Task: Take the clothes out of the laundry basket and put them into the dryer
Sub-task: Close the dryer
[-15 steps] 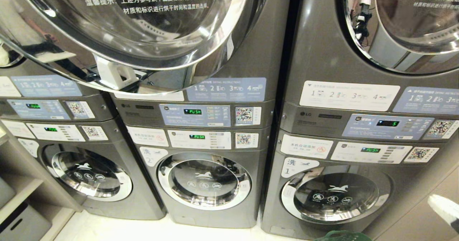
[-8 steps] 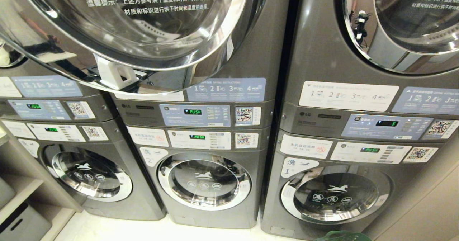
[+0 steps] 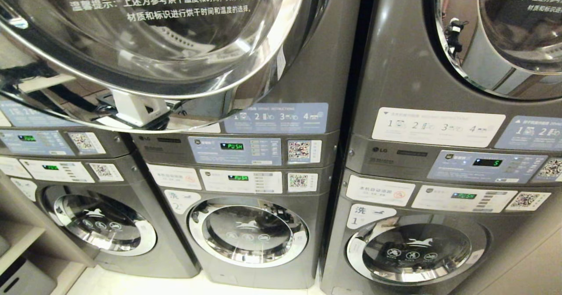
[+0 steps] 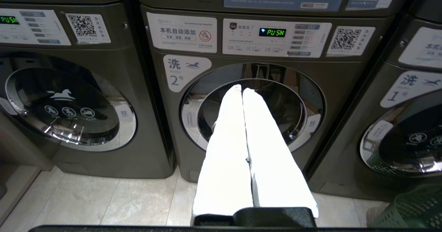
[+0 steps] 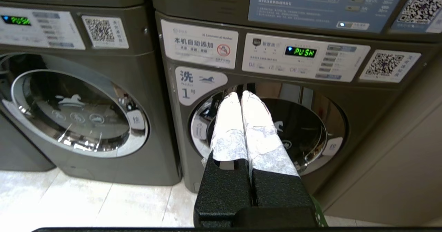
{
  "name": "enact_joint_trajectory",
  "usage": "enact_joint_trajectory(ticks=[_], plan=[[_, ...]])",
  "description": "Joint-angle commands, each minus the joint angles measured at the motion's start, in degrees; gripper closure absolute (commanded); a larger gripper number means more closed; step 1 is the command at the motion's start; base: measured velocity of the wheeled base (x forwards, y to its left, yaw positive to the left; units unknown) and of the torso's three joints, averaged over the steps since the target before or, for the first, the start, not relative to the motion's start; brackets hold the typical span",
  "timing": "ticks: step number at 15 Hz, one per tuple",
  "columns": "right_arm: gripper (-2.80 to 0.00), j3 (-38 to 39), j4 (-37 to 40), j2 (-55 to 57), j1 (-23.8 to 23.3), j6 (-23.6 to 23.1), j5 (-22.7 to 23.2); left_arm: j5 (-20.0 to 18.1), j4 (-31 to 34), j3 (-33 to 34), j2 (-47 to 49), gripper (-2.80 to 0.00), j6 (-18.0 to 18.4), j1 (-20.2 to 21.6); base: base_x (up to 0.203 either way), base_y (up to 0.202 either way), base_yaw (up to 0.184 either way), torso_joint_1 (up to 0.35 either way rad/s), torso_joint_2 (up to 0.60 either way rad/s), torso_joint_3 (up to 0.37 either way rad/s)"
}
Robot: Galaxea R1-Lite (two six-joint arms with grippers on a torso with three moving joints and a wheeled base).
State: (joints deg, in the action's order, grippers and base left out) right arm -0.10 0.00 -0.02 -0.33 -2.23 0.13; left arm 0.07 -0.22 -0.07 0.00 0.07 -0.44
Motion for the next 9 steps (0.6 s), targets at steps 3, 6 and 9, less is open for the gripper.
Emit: enact_joint_trajectory(ticks=[3,6,9], plan=[[0.00,-0.2,0.1,0.0,0.0,-0.1,0.0,0.0,0.0,0.0,0.0,0.00,0.0,0.0,0.195,0.000,0.001,-0.001,0.00,0.002],[0.00,-0.2,0.2,0.0,0.0,0.0,0.0,0.0,0.0,0.0,0.0,0.00,0.1,0.0,0.196,0.000,-0.002,0.003,0.00,-0.001],[0.00,-0.2,0.3,0.0,0.0,0.1,0.0,0.0,0.0,0.0,0.0,0.00,0.0,0.0,0.195,0.000,0.000,0.004,0.00,0.003]])
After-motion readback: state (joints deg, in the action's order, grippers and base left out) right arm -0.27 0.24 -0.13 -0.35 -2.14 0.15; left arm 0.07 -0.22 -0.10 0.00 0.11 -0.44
